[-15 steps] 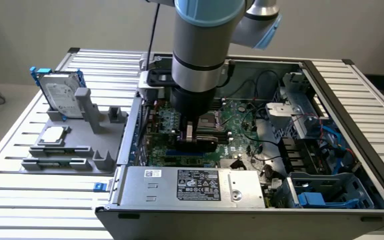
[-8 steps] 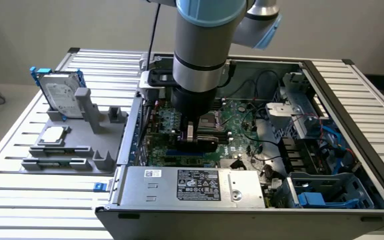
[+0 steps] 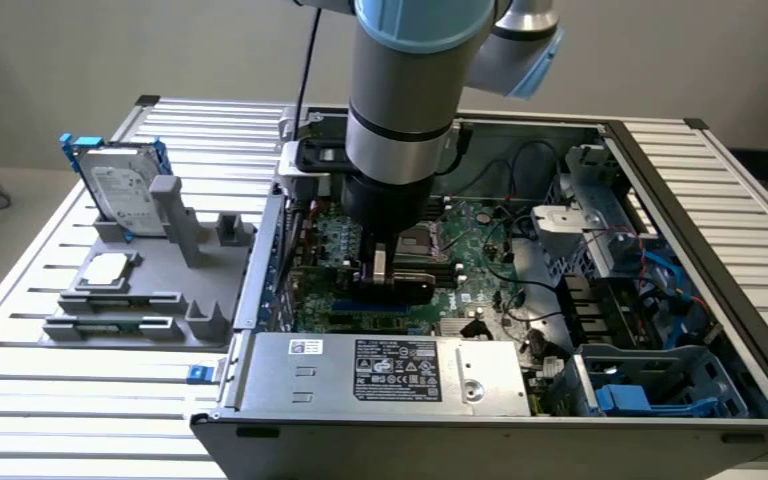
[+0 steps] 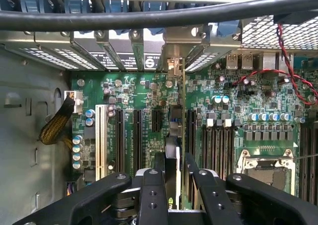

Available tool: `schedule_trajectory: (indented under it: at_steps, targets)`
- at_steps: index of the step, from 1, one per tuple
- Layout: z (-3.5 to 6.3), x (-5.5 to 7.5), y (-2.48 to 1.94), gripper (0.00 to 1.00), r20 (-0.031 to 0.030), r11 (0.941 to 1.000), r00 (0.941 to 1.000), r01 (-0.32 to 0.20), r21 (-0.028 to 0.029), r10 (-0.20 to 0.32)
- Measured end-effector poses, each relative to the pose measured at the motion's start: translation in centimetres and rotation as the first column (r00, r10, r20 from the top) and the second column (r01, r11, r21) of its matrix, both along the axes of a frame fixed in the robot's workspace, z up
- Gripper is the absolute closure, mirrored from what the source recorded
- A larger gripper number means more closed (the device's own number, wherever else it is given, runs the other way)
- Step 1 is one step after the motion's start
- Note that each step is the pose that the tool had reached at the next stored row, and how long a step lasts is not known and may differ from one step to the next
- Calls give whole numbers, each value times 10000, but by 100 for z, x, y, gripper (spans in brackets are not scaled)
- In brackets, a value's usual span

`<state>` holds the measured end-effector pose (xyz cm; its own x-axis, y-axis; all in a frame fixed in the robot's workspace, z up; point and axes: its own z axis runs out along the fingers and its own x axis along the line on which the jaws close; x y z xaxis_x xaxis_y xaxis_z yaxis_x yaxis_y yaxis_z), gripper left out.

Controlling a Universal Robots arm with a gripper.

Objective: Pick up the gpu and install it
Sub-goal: 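Insert the gpu into the slot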

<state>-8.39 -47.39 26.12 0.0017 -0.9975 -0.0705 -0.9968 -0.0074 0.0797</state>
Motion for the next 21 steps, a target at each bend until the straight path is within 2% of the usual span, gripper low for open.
schedule_trajectory:
  at_steps: [10, 21]
  targets:
    - [-4, 2, -1, 74, -65, 10000, 10000, -21, -85, 21]
    - [-24, 23, 0, 74, -70, 9999, 9999, -84, -86, 83]
